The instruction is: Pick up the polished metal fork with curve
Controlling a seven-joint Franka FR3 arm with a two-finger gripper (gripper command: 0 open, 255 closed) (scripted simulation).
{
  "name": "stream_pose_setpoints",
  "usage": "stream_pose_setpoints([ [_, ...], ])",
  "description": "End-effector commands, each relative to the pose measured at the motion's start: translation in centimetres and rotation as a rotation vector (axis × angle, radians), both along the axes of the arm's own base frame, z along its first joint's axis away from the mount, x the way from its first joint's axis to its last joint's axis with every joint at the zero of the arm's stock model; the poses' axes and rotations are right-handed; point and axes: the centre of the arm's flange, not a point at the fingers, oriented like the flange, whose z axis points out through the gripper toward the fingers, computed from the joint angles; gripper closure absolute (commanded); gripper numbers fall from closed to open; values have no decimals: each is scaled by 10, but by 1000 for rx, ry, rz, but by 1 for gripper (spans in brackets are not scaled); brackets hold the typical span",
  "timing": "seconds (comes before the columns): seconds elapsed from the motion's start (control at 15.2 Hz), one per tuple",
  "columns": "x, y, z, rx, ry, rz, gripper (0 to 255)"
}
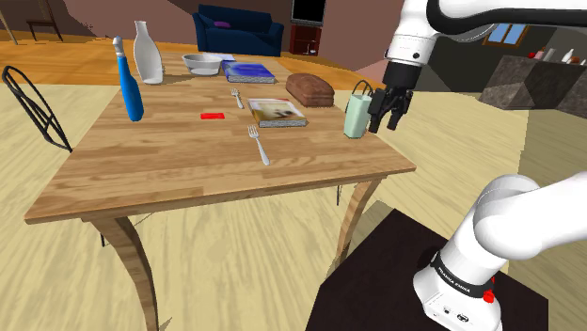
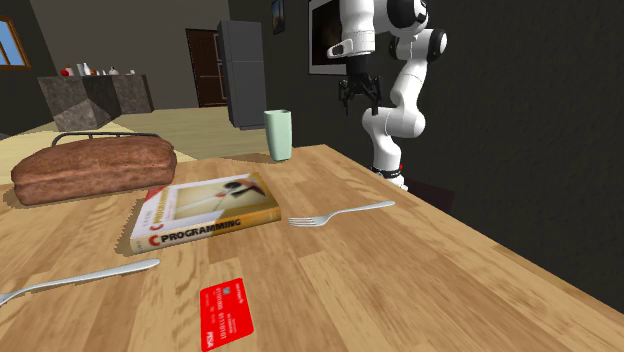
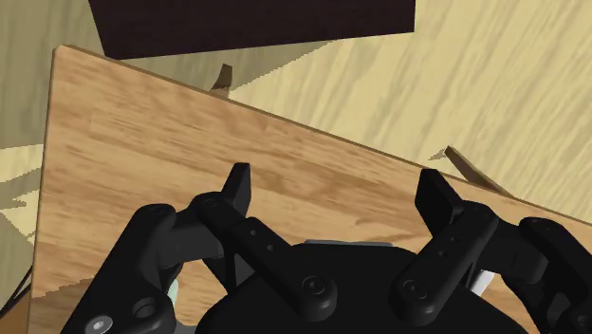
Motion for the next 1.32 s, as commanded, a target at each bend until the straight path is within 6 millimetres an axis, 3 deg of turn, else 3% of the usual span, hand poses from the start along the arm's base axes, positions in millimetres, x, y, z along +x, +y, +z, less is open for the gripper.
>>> stream_pose_setpoints([
  [0.0,0,0,0,0,0,0,0],
  [0.66,106,66,-32,-42,-33,-118,0],
  [1.25,208,114,-59,-79,-63,-224,0],
])
